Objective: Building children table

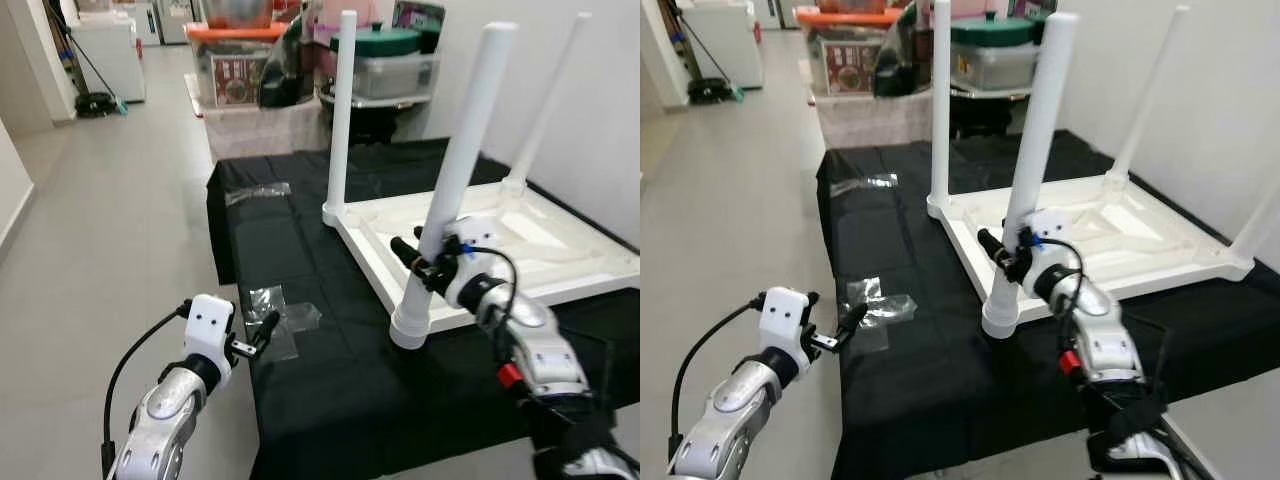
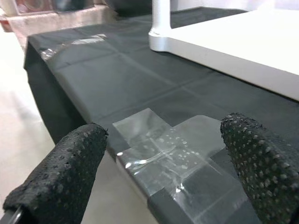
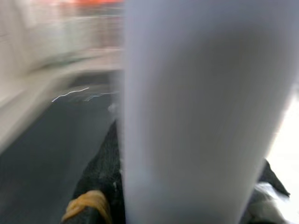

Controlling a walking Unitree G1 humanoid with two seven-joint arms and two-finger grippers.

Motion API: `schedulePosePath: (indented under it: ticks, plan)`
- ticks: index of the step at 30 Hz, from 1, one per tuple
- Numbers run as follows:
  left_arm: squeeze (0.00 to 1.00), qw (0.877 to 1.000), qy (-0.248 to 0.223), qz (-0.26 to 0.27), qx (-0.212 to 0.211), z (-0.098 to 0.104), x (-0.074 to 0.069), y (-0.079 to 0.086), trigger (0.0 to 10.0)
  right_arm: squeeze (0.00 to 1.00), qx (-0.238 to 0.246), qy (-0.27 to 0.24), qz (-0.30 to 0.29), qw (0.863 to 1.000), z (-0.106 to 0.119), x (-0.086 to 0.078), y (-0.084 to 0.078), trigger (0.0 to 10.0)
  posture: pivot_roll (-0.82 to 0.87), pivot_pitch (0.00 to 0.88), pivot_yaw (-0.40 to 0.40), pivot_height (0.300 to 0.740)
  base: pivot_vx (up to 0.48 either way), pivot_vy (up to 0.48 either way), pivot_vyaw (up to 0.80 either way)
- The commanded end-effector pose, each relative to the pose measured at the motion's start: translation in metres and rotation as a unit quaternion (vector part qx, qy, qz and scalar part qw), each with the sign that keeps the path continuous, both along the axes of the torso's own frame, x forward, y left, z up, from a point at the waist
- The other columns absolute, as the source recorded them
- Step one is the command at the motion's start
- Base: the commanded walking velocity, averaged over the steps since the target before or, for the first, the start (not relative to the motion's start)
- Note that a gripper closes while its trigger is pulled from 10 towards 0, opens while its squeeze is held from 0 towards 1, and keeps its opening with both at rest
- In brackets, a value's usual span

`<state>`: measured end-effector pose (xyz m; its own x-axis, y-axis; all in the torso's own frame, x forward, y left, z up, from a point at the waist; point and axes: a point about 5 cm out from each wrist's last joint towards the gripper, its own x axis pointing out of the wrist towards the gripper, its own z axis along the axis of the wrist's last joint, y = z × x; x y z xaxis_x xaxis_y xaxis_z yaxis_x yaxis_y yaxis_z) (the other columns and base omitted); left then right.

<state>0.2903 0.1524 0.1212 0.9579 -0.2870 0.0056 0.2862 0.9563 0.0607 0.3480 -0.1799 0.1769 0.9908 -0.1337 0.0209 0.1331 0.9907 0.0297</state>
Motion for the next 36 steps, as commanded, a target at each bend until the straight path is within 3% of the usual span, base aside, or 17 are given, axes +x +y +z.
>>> schedulePosePath:
  ticks: [1,4,9,10,12,14,18,19,22,24,27,28,29,32,33,34,36]
  plan:
    - [0.00,1.000,0.008,0.005,0.007,-0.002,0.000,0.002,10.0,0.00,-0.003,0.102,-0.113,0.988,-0.039,-0.015,-0.022,0.0,0.06,0.000,-0.025,0.740,0.000,0.000,0.00]
    - [0.00,1.000,0.005,-0.002,0.008,0.000,0.001,0.001,10.0,0.00,-0.018,0.087,-0.039,0.995,-0.037,-0.024,0.022,0.0,0.05,0.000,-0.024,0.740,0.000,0.000,0.00]
    - [0.00,1.000,0.005,-0.001,0.011,0.000,0.002,0.003,10.0,0.00,-0.025,0.081,-0.019,0.996,-0.036,-0.028,0.035,0.0,0.05,0.000,-0.026,0.740,0.000,0.000,0.00]
    - [0.00,1.000,0.004,0.000,0.010,0.001,0.003,0.003,10.0,0.00,-0.023,0.069,0.023,0.997,-0.032,-0.026,0.044,10.0,0.06,0.000,-0.031,0.740,0.000,0.000,0.00]
    - [0.00,1.000,0.004,0.001,0.010,0.000,0.002,0.003,10.0,0.00,-0.024,0.029,0.092,0.995,-0.022,-0.022,0.053,10.0,0.05,0.000,-0.030,0.740,0.000,0.000,0.00]
    - [0.00,1.000,0.005,0.001,0.008,-0.001,0.001,0.002,10.0,1.00,-0.015,0.002,0.112,0.994,-0.014,-0.015,0.041,10.0,0.06,0.000,-0.035,0.740,0.000,0.000,0.00]
    - [0.00,1.000,0.005,0.002,0.006,-0.001,-0.001,0.002,10.0,1.00,-0.024,-0.011,0.096,0.995,0.001,-0.005,0.016,10.0,0.06,0.000,-0.038,0.740,0.000,0.000,0.00]
    - [0.00,1.000,0.005,0.003,0.006,-0.001,-0.002,0.003,10.0,0.00,-0.025,-0.023,0.107,0.994,0.010,-0.004,0.009,10.0,0.06,0.000,-0.039,0.740,0.000,0.000,0.00]
    - [0.00,1.000,0.005,0.005,0.007,-0.001,-0.002,0.005,10.0,0.00,-0.023,-0.043,0.219,0.975,0.026,-0.007,0.004,10.0,0.06,0.000,-0.036,0.740,0.000,0.000,0.00]
    - [0.00,1.000,0.005,0.002,0.008,-0.001,-0.001,0.004,10.0,0.00,-0.080,-0.032,0.340,0.937,0.025,-0.017,-0.001,10.0,0.06,0.000,-0.038,0.740,0.000,0.000,0.00]
    - [0.00,1.000,0.003,0.001,0.009,0.000,-0.001,0.003,10.0,0.00,-0.131,-0.005,0.385,0.913,0.015,-0.020,-0.004,10.0,0.06,0.000,-0.040,0.740,0.000,0.000,0.00]
    - [0.00,1.000,0.002,0.001,0.009,0.000,-0.001,0.003,10.0,0.00,-0.118,-0.003,0.380,0.917,0.013,-0.017,-0.003,2.9,0.07,0.000,-0.043,0.740,0.000,0.000,0.00]
    - [0.00,1.000,0.002,0.001,0.008,0.001,-0.001,0.003,10.0,0.00,-0.107,-0.003,0.374,0.921,0.012,-0.014,-0.001,0.7,0.07,0.000,-0.043,0.740,0.000,0.000,0.00]
    - [0.00,1.000,0.001,0.001,0.008,0.001,-0.001,0.004,10.0,0.00,-0.101,-0.004,0.362,0.927,0.009,-0.011,0.000,0.0,0.07,0.000,-0.043,0.740,0.000,0.000,0.00]
    - [0.00,1.000,0.002,0.002,0.008,0.001,-0.001,0.004,10.0,0.00,-0.089,0.009,0.321,0.943,0.004,-0.006,0.000,0.0,0.07,0.000,-0.039,0.740,0.000,0.000,0.00]
    - [0.00,1.000,0.003,0.002,0.009,0.000,-0.002,0.004,10.0,0.00,-0.084,0.031,0.224,0.970,-0.005,0.002,-0.006,0.0,0.07,0.000,-0.038,0.740,0.000,0.000,0.00]
    - [0.00,1.000,0.004,0.002,0.010,-0.001,-0.003,0.005,10.0,0.00,-0.055,0.066,0.055,0.995,-0.019,0.005,-0.019,0.0,0.07,0.000,-0.034,0.740,0.000,0.000,0.00]
